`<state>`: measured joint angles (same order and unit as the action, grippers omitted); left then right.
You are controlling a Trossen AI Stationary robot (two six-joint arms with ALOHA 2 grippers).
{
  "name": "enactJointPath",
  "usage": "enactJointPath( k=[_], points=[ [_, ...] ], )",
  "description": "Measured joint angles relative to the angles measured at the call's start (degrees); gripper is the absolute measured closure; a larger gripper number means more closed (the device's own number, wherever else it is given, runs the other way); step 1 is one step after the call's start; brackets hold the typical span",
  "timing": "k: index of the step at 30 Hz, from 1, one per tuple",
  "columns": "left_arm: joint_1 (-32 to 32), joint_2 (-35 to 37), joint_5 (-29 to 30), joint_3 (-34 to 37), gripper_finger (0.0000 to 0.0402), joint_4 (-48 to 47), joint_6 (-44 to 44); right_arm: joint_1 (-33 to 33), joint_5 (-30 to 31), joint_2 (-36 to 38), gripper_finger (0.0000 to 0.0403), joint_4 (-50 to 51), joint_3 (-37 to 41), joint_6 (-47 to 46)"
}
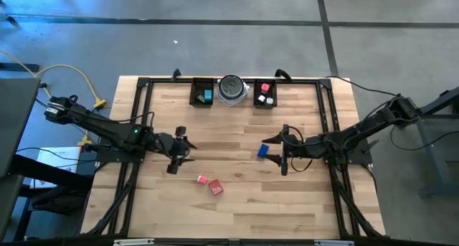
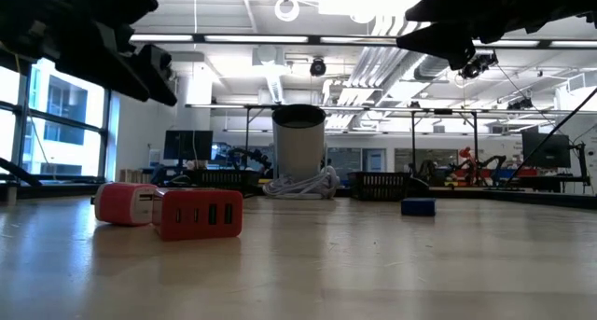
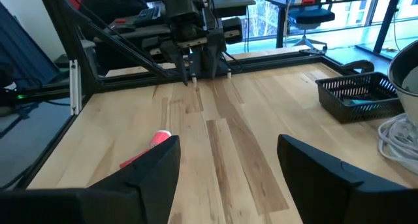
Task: Pick & Place Office items
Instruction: Put the pink white charger adapter into the right black basket
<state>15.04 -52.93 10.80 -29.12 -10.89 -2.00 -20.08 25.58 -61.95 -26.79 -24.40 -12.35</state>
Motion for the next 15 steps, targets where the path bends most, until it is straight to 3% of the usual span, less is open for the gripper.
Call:
enactJointPath(
  k=[9,15],
  points=[
    [3.44,0.13,0.24,-0.03,0.0183,-0.81,-2.52,0.0,0.01,0.0,0.016,-1.5,0.0,-0.06],
    [4.65,0.34,3.56,-3.27,0.0183,-10.06,-2.2,0.0,0.1,0.0,0.016,-1.51,0.0,-0.1]
  ],
)
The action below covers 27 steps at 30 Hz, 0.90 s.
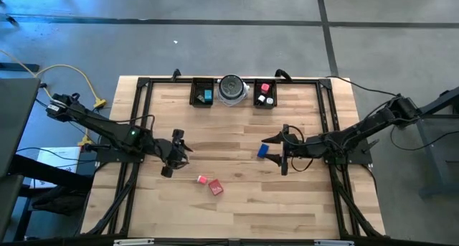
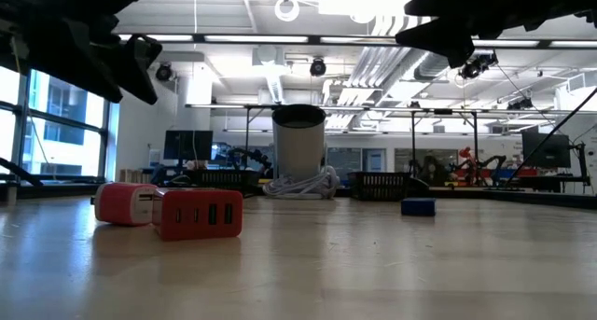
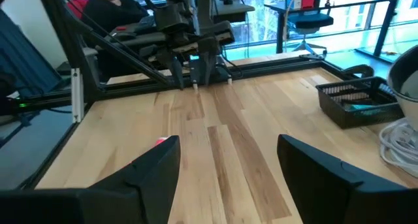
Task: Pick & Place Office items
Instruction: Put the pink white charger adapter into the right black basket
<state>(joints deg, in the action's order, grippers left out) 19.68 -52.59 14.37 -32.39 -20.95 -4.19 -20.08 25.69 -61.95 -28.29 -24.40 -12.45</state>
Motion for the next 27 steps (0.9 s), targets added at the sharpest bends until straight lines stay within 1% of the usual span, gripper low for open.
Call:
enactJointPath(
  k=[3,4,10,13,16,20,25,27],
  points=[
    [-0.13,-0.12,-0.08,-2.24,0.0183,-4.73,2.55,-0.02,1.35,0.0,0.016,0.02,0.0,0.0],
    [-0.17,-0.12,-1.01,-2.75,0.0183,-5.78,3.49,-0.02,1.66,0.0,0.016,0.0,0.0,0.02],
    [0.07,-1.45,-11.22,-3.29,0.0183,-5.18,9.03,0.0,2.93,0.0,0.016,-0.26,0.0,0.02],
    [1.25,-4.18,-14.44,-3.29,0.0183,-3.51,10.51,0.0,4.38,0.0,0.016,-0.28,0.0,-0.33],
    [2.61,-7.54,-15.88,-3.68,0.0183,-2.82,9.28,0.0,5.94,0.0,0.016,-0.34,0.0,-0.85],
    [3.0,-12.22,-16.39,-5.35,0.0183,-2.5,7.08,0.0,5.93,0.0,0.016,-0.7,0.0,-1.33],
    [1.58,-16.59,-16.38,-7.4,0.0183,-1.45,3.81,0.0,5.93,0.0,0.016,-0.68,0.0,-1.45],
    [0.58,-17.6,-17.34,-7.77,0.0183,-0.08,2.75,0.0,5.93,-0.12,0.016,-0.68,0.0,-1.44]
  ],
)
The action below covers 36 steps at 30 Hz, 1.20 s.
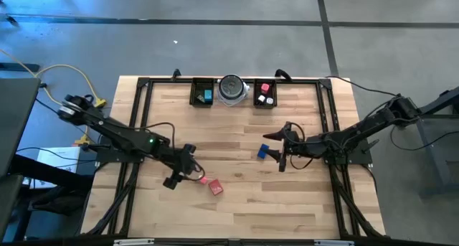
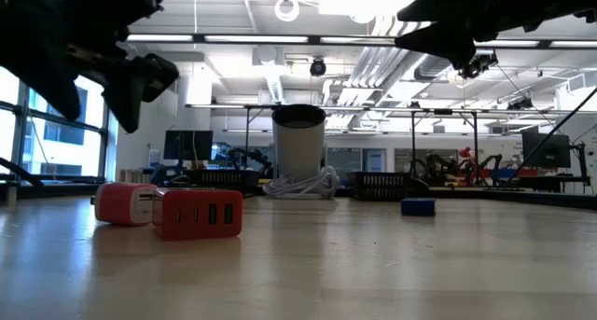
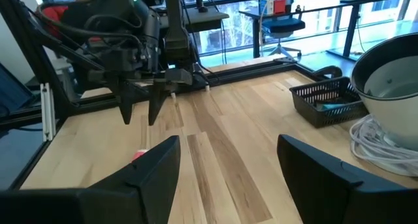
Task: Pick & Place Office items
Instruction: Put the pink white charger adapter into the right black basket
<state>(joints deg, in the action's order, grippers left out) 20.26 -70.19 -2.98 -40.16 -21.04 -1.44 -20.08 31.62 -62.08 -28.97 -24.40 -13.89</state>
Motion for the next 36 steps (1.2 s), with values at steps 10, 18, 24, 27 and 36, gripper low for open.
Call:
enactJointPath(
  k=[10,18,24,27,36],
  points=[
    [-2.89,-3.66,-6.15,-0.01,0.0183,5.39,0.84,0.0,-0.43,-0.25,0.016,1.98,0.02,-0.01],
    [-2.91,-6.63,-8.01,-0.01,0.0183,6.73,2.2,0.0,-0.46,-0.25,0.016,2.48,0.0,0.04],
    [-2.92,-6.89,-8.03,-0.01,0.0183,7.51,2.31,0.0,-0.46,-0.23,0.016,2.63,0.0,0.0],
    [-2.92,-6.89,-8.01,-0.01,0.0183,7.79,2.33,0.0,-0.46,-0.23,0.016,2.63,0.0,0.0],
    [-2.92,-10.01,-8.92,-0.01,0.0183,9.32,3.62,0.0,-0.46,-0.23,0.016,2.72,0.0,0.0]
  ],
)
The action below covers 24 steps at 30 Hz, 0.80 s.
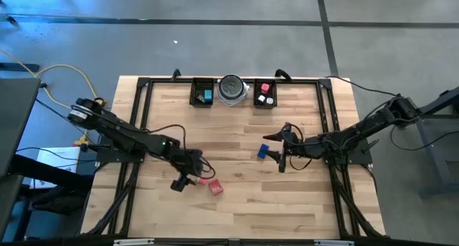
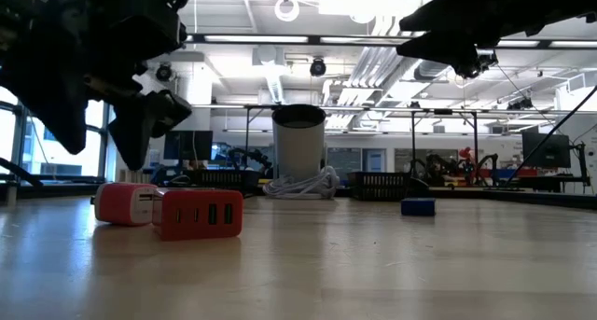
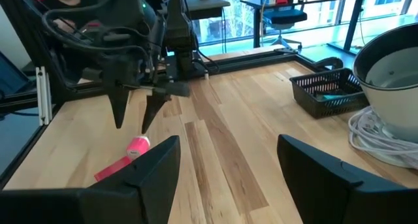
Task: Pick & Place Office items
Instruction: Put the pink white charger adapter into the right black basket
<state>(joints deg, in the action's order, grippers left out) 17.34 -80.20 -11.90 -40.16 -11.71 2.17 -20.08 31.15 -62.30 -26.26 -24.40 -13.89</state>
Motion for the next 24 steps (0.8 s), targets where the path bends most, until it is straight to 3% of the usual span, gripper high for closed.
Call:
enactJointPath(
  k=[24],
  points=[
    [0.0,-4.03,0.58,0.04,0.0183,5.19,2.57,0.0,-0.02,0.0,0.016,0.43,0.01,-0.03]
  ],
)
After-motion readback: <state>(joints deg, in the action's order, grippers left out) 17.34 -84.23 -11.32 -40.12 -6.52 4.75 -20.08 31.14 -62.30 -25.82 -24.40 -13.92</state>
